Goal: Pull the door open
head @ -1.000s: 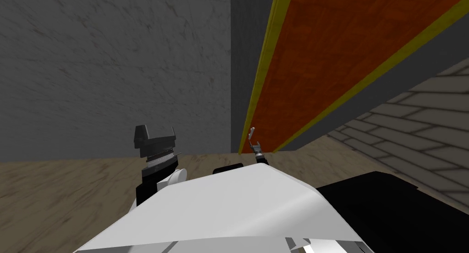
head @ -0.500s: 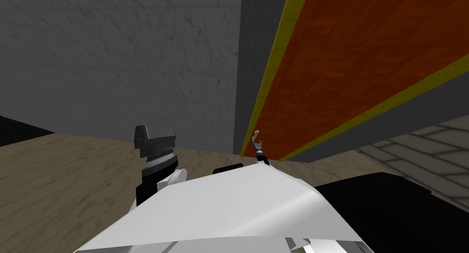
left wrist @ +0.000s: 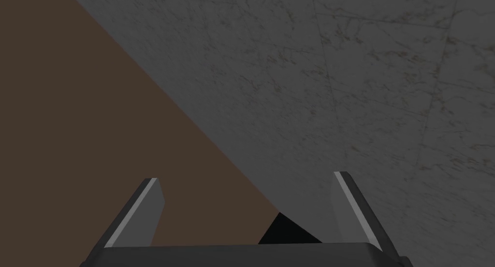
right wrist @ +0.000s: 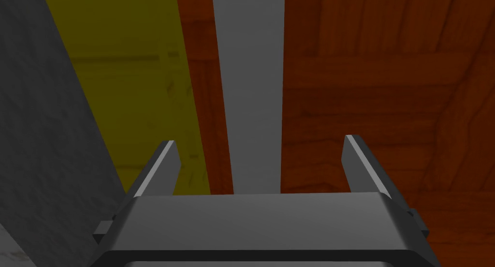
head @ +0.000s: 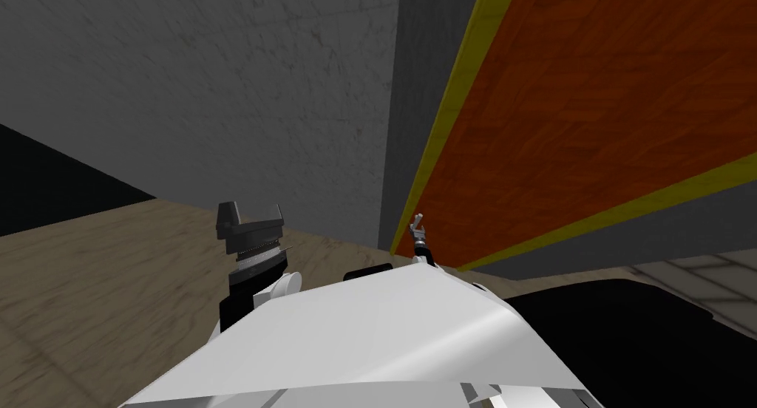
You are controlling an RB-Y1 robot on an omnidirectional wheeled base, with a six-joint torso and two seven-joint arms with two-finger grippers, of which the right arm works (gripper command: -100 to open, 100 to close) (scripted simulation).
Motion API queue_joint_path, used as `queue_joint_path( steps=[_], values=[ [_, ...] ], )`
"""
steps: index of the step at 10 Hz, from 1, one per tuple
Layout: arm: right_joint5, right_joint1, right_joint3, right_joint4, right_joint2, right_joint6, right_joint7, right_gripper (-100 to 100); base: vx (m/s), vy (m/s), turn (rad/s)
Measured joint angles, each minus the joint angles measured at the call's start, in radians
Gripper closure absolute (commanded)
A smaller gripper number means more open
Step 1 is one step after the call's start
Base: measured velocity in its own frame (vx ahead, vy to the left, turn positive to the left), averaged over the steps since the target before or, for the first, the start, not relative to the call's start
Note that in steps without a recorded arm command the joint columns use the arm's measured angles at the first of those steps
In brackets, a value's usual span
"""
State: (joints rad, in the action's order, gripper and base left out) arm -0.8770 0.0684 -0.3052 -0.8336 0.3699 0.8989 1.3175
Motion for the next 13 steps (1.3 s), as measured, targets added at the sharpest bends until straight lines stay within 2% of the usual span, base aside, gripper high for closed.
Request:
queue_joint_path(
  steps=[2, 3, 9, 13],
  values=[
    [-0.012, -0.016, 0.022, 0.033, -0.017, 0.001, -0.006, -100, -0.019, -0.032, 0.108],
    [-0.014, -0.016, 0.023, 0.034, -0.018, -0.001, -0.008, 100, -0.001, 0.004, -0.033],
    [-0.013, -0.015, 0.022, 0.033, -0.017, 0.002, -0.006, 100, -0.016, 0.004, 0.007],
    [0.0, -0.012, -0.006, 0.028, 0.011, 0.009, 0.029, 100, -0.189, 0.008, 0.079]
  ],
)
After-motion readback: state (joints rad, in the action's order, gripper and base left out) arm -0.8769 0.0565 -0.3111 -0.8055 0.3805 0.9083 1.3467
